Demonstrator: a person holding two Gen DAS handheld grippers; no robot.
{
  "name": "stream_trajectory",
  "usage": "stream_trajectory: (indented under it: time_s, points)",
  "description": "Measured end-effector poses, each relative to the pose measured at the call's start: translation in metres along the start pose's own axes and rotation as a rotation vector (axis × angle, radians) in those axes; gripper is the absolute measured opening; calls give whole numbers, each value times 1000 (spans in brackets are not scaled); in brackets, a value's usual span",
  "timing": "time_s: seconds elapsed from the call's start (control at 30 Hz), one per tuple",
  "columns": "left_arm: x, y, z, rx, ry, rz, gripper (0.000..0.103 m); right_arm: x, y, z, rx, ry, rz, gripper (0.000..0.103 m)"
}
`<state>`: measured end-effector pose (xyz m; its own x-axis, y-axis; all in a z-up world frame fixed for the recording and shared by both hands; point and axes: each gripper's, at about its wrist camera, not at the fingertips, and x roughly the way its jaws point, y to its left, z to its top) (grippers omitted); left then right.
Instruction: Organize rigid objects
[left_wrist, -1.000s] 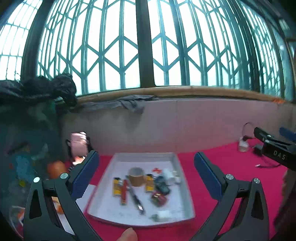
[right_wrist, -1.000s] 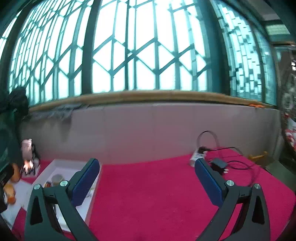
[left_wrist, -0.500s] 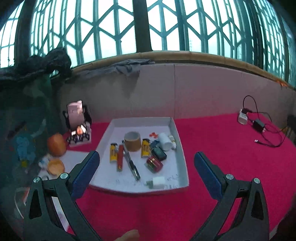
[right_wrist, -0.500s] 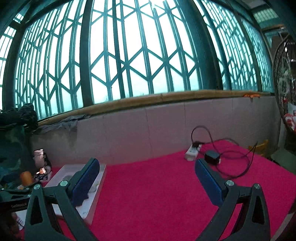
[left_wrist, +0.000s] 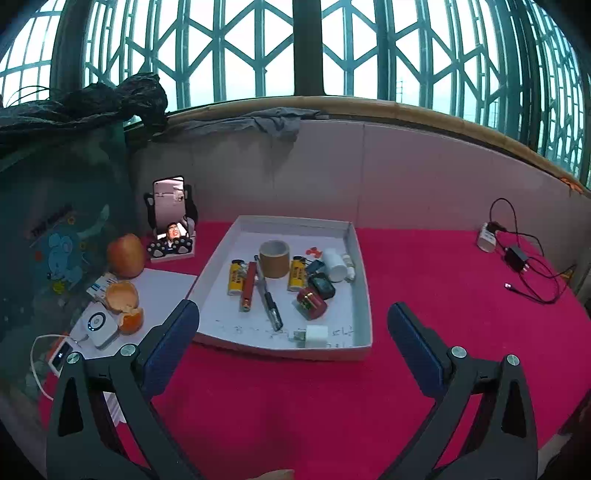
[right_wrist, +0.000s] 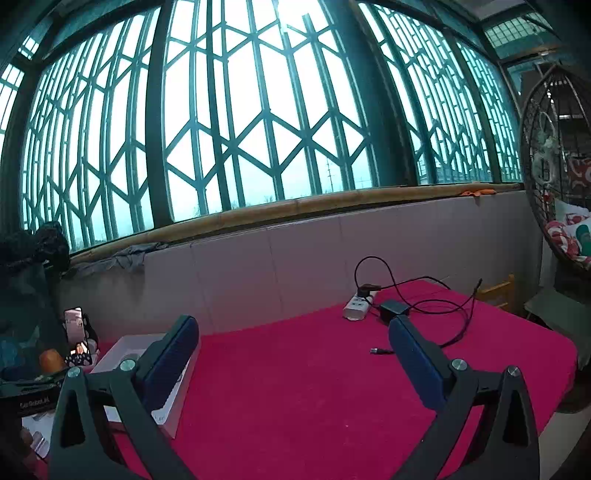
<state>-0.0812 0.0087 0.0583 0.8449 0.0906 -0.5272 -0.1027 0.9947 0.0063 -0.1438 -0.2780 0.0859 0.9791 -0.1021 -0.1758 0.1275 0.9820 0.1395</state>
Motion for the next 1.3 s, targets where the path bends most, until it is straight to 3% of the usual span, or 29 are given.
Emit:
stream_trajectory:
  time_s: [1.3]
  points:
    - [7, -14, -4, 37, 56, -7, 103, 12, -6, -17, 23, 105, -22, 103]
